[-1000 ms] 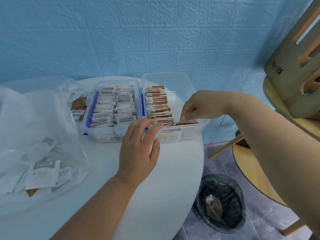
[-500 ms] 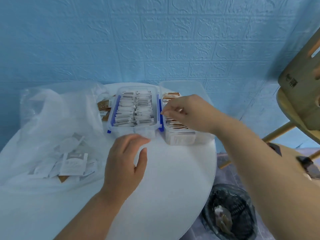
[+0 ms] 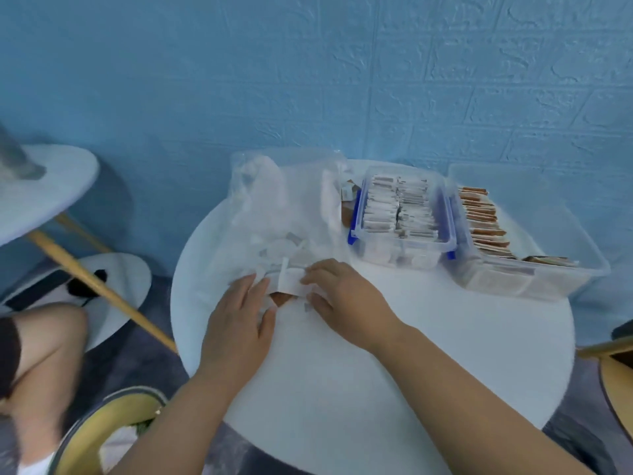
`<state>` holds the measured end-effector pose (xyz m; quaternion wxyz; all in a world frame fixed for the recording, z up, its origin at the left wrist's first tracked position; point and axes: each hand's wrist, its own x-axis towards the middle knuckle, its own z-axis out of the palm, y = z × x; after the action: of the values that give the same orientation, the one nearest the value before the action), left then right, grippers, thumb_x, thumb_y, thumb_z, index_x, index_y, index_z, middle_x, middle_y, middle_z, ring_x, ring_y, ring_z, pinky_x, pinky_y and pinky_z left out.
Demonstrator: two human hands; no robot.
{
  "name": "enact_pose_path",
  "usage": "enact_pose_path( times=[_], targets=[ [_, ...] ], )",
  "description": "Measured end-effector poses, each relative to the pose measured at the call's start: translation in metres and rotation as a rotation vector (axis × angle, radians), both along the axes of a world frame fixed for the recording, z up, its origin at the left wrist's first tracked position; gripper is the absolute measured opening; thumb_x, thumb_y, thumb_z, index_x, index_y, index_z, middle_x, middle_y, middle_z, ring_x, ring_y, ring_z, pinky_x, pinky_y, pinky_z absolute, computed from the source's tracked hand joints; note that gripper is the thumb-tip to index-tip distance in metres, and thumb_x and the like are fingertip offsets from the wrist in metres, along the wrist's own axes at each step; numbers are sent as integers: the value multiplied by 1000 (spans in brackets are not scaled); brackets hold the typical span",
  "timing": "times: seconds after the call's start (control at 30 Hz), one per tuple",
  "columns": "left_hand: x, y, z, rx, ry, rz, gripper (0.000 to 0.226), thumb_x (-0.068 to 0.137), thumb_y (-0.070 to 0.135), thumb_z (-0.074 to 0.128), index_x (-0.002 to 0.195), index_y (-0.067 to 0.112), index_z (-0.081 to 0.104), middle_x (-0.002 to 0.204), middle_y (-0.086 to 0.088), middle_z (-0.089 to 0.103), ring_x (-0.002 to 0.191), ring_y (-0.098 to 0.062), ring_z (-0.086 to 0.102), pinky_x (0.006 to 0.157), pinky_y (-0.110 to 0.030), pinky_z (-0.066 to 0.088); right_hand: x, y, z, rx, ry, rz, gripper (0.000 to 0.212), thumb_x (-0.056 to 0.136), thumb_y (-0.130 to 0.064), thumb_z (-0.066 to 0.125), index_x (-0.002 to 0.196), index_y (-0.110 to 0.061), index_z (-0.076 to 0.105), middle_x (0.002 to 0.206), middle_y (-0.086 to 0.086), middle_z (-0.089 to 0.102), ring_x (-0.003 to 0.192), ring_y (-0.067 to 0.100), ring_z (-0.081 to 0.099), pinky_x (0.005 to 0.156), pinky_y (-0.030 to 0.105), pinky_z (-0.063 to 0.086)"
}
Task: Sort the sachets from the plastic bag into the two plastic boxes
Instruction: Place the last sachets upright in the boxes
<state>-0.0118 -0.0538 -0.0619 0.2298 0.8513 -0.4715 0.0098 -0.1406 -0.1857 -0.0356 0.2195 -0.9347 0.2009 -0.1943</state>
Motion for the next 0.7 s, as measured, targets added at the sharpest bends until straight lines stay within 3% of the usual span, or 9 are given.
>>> enact_pose_path(
  times=[0.07, 0.13, 0.23, 0.3, 0.4, 0.47, 0.57, 0.7],
  targets=[
    [0, 1, 0, -1, -10, -60, 57, 87, 43, 29, 129, 13, 54, 134, -6, 52, 125, -26, 47, 101, -33, 33, 5, 3, 0, -14, 16, -47, 39, 89, -25, 58, 126, -16, 53, 137, 0, 45, 124, 20, 41, 97, 33, 42],
    [0, 4, 1, -67, -32, -115, 52, 85, 40, 31, 115, 14, 64, 115, -3, 65, 108, -24, 59, 91, -28, 38, 10, 3, -2, -27, 64, -63, 49, 87, -35, 59, 133, -20, 46, 143, -4, 40, 131, 15, 32, 103, 24, 31],
    [0, 7, 7, -200, -2, -137, 41, 85, 34, 39, 103, 13, 68, 97, -1, 68, 93, -12, 54, 82, -17, 40, 14, 3, -5, -41, 85, -84, 54, 84, -38, 63, 133, -19, 48, 137, -4, 47, 128, 15, 36, 99, 19, 28],
    [2, 6, 8, -231, 13, -99, 41, 84, 35, 39, 102, 11, 68, 100, -2, 67, 97, -11, 50, 85, -15, 37, 12, 1, -4, -32, 71, -64, 46, 84, -31, 65, 127, -18, 56, 128, -2, 55, 121, 18, 44, 94, 20, 33],
    [7, 3, 7, -131, 21, -55, 44, 88, 42, 46, 116, 13, 63, 124, -2, 59, 117, -18, 49, 94, -22, 31, 7, -4, -3, 29, 5, -55, 27, 89, -18, 59, 115, -15, 65, 116, 1, 64, 108, 19, 57, 87, 17, 36],
    [9, 1, 3, -85, 37, -80, 43, 90, 40, 54, 127, 17, 56, 136, 3, 49, 128, -13, 39, 97, -14, 21, 4, -8, 0, 104, -60, -102, 23, 92, -18, 55, 111, -14, 67, 109, -1, 68, 99, 13, 60, 82, 11, 37],
    [7, 1, 3, -109, 66, -114, 45, 86, 37, 61, 127, 20, 56, 133, 8, 51, 124, -8, 40, 92, -6, 18, 3, -11, 4, 211, -134, -178, 21, 94, -20, 51, 107, -15, 67, 96, -11, 66, 82, -2, 52, 70, -1, 33],
    [8, -2, 7, -92, 93, -136, 47, 82, 40, 66, 125, 23, 58, 133, 9, 52, 126, -9, 39, 96, -11, 22, 4, -8, 2, 267, -85, -165, 21, 95, -25, 50, 105, -20, 67, 91, -12, 67, 79, 2, 55, 67, 4, 37]
  ],
)
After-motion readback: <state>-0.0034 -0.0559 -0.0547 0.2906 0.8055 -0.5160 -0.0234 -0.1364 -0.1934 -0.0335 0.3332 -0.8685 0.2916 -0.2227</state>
